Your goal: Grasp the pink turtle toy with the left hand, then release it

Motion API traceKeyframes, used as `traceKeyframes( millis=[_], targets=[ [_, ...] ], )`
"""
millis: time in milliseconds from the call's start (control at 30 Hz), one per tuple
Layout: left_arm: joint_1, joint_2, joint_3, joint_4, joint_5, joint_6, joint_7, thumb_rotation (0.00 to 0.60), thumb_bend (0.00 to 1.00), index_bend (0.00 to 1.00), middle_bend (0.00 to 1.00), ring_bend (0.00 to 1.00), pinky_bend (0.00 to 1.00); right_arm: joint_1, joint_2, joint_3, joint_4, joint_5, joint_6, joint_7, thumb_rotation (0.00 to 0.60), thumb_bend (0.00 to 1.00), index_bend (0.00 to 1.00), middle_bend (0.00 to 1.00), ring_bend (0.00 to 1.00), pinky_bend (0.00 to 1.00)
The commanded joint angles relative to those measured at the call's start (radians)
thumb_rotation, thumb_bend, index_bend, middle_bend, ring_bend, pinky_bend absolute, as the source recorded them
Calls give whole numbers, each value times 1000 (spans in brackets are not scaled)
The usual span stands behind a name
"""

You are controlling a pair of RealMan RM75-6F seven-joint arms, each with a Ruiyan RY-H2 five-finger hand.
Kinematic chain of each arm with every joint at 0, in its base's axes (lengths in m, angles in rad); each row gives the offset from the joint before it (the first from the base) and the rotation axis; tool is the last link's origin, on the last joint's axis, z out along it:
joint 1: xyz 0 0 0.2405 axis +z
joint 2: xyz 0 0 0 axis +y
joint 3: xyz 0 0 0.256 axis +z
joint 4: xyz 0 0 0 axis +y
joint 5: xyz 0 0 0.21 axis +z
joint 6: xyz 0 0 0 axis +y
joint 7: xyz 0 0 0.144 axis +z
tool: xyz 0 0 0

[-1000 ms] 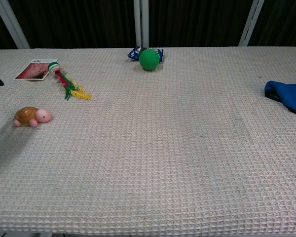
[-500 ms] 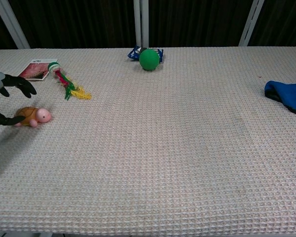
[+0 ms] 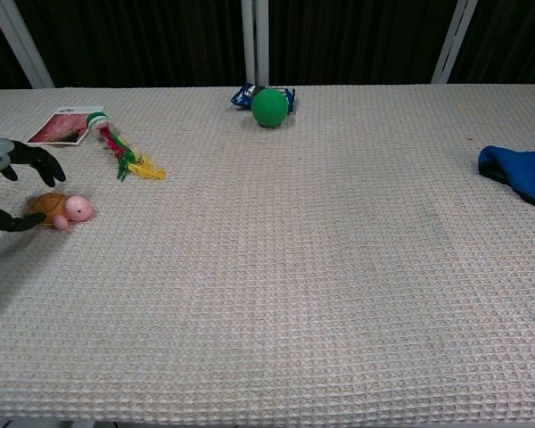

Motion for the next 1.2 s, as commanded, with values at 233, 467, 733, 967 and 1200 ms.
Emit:
traceKeyframes(
  millis=[233,467,733,967,1200],
  targets=[
    [-18,-33,-2,62,-15,-12,11,600,348,432,444,183,302,3,-1,5,1,13,-11,-2,600,240,0,0,0,0],
    [-26,-68,-3,116,2,11,10,600,349,638,641,365,369,7,-3,5,3,18,-21,-2,600,241,0,0,0,0],
    [-35,-80,4,146,23,14,5,600,398,715,712,450,379,3,-1,7,5,22,-16,4,600,241,0,0,0,0],
    [-41,-2,38,47,61,-20,-10,600,251,370,355,162,279,2,0,3,6,19,-20,9,600,241,0,0,0,0],
    [-42,50,43,-22,53,-34,-3,600,172,234,187,52,211,0,-1,2,7,19,-18,9,600,242,0,5,0,0]
  ],
)
